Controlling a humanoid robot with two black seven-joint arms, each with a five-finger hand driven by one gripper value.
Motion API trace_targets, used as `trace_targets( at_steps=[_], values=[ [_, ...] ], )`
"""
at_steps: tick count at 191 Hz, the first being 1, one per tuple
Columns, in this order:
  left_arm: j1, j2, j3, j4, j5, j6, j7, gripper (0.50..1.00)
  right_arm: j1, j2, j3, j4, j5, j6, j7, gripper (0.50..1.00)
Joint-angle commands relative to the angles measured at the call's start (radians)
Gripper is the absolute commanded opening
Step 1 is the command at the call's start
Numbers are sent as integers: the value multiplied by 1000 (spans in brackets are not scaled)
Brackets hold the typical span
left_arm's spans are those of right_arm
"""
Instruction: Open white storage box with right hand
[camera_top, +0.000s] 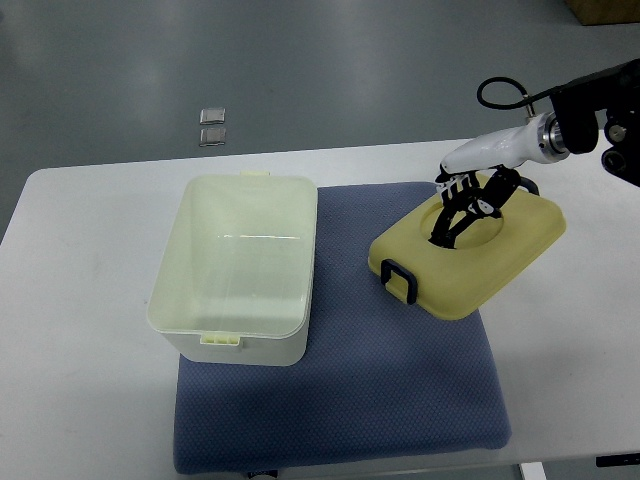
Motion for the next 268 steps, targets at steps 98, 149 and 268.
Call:
trace_targets(
  at_steps=[98, 149, 268],
  values=[
    [0, 0, -3, 1, 0, 0, 0, 1000, -58, 196, 2, -67, 11, -106, -2, 893],
    [2, 0, 0, 3, 0, 0, 0, 1000, -58, 171, 9, -75, 12, -92, -3, 924],
    [0, 0, 2, -2, 0, 0, 0, 1000, -119, 94, 405, -216, 466, 15, -2, 924]
  ],
)
